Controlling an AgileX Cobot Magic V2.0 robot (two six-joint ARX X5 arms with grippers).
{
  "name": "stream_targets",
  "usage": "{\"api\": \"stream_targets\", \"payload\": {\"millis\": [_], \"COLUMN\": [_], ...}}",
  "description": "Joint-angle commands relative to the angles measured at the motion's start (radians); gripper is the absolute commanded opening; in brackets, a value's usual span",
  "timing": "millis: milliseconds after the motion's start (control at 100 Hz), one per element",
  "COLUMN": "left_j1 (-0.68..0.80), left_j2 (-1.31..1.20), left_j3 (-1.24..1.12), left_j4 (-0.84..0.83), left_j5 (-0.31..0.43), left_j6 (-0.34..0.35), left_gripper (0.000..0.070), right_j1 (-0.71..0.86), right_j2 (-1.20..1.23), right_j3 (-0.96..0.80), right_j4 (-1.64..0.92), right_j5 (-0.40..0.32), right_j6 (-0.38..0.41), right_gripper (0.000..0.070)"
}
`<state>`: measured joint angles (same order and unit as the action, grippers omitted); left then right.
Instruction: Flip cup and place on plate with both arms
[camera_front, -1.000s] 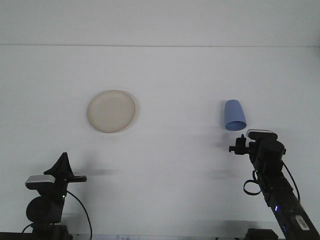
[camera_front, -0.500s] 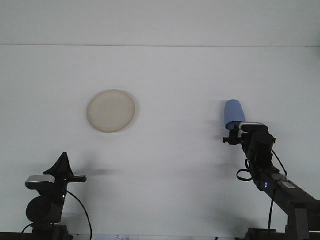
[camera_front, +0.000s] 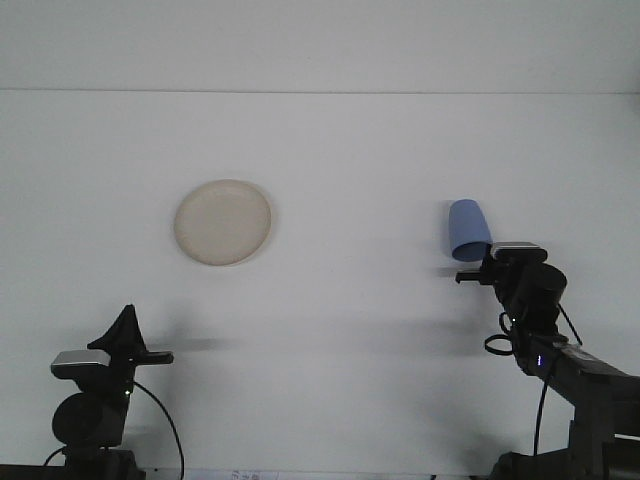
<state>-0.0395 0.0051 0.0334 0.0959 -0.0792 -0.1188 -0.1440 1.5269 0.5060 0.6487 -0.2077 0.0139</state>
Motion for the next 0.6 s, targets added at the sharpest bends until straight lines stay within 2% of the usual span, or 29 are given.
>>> {"api": "stream_targets", "payload": {"millis": [0, 100, 320, 460, 590], "left_j1": [0.001, 0.001, 0.001, 0.001, 0.001], "left_j2": [-0.002, -0.002, -0.002, -0.002, -0.002], "left_j3": [-0.018, -0.018, -0.018, -0.018, -0.018], "left_j4": [0.01, 0.01, 0.01, 0.01, 0.01], "left_j5": [-0.002, -0.002, -0.002, -0.002, -0.002], "left_j6": [-0.002, -0.002, -0.002, -0.002, -0.002], "left_gripper": [0.0012, 0.0012, 0.0012, 0.0012, 0.0012], "right_j1": [-0.001, 0.008, 0.098, 0.187, 0.28], "right_j2": [0.019, -0.003, -0.209, -0.402, -0.481], "right_j3": [0.014, 0.014, 0.027, 0.134, 0.359], "right_j4": [0.014, 0.005, -0.116, -0.512, -0.977], "right_j5": [-0.008, -0.03, -0.02, -0.002, -0.002], "right_j6": [-0.01, -0.01, -0.011, -0.012, -0.016], "right_gripper": [0.0, 0.0, 0.0, 0.0, 0.0]}}
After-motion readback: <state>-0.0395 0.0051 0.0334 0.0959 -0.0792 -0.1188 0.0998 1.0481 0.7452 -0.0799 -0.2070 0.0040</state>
